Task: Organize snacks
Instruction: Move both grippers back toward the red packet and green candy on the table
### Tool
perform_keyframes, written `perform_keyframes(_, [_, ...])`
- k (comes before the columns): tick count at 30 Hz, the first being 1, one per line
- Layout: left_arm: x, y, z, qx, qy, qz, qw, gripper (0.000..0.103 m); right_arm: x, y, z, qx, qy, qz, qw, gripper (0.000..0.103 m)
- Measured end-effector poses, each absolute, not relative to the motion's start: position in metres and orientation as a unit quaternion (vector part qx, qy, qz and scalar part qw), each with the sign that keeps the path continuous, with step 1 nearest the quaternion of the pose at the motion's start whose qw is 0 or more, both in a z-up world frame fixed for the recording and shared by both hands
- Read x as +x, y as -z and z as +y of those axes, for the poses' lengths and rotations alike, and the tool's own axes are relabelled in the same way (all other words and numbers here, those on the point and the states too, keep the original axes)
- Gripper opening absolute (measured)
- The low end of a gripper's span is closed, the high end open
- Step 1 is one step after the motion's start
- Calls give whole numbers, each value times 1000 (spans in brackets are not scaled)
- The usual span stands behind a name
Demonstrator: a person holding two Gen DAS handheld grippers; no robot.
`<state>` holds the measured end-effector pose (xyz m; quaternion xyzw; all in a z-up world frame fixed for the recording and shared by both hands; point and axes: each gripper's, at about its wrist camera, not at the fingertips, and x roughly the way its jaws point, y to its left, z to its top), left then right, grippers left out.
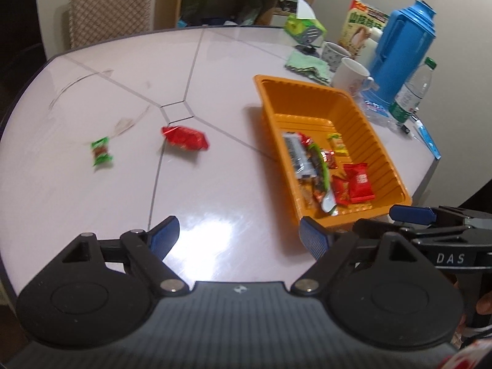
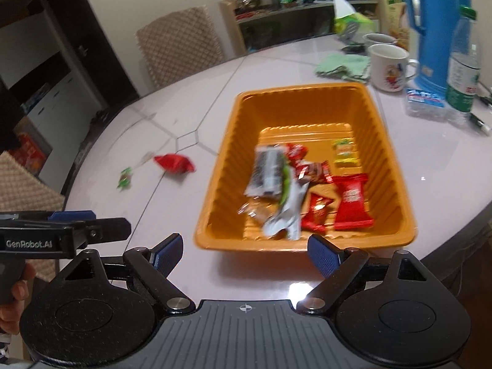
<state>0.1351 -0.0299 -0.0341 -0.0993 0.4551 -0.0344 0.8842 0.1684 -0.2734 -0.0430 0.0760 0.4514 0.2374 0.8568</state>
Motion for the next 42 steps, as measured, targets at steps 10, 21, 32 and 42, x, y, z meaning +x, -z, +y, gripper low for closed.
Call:
perform_keyframes(10, [116, 34, 1, -113, 5, 451, 885, 83, 165, 43, -232, 46, -281, 453, 845, 88])
perform_keyframes(21, [107, 38, 42, -133, -23, 452, 882, 83, 170, 47, -184, 20, -317, 460, 829, 88])
perform_keyframes(32, [116, 40, 78, -127, -40, 444, 886, 83, 188, 48, -141, 15, -322, 460, 827, 88])
perform_keyframes(42, [146, 49, 100, -124, -41, 436, 891, 79, 218, 55, -119, 6, -317, 437, 842, 88])
